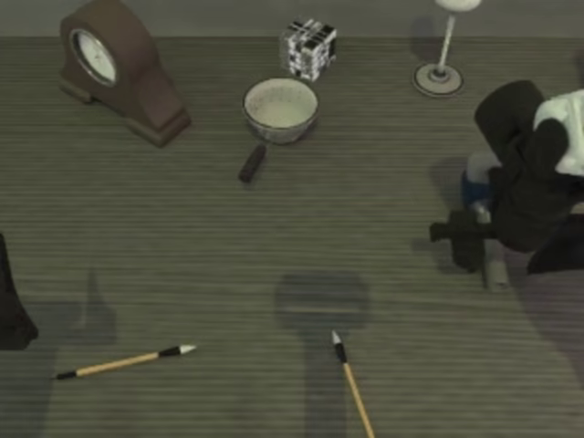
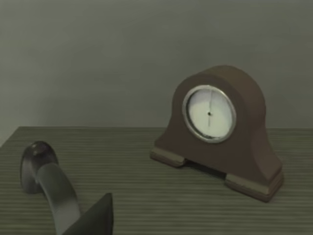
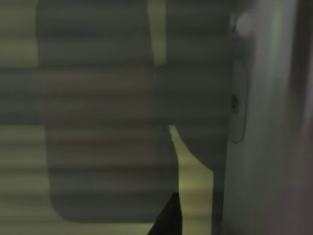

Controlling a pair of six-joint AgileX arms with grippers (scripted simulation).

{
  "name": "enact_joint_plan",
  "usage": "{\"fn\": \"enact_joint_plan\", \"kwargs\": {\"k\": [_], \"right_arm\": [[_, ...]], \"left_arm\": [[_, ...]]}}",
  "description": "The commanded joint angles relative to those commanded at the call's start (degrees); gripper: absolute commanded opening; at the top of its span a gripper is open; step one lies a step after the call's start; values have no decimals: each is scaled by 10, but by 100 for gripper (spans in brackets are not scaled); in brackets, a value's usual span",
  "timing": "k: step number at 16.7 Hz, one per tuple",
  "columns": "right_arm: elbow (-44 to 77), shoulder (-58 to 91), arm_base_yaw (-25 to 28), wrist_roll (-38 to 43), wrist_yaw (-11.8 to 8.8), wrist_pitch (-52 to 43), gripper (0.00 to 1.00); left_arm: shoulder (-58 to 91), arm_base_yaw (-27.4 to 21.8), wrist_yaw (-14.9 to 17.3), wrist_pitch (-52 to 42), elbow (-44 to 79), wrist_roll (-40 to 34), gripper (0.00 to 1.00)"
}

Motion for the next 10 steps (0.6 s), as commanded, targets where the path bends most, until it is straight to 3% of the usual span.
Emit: {"fn": "enact_joint_plan", "kwargs": {"k": [4,10], "right_arm": [[0,0,0,0,0,0,2],[0,0,0,0,0,0,0]], "left_arm": [[0,0,0,0,0,0,100],[0,0,0,0,0,0,100]]}}
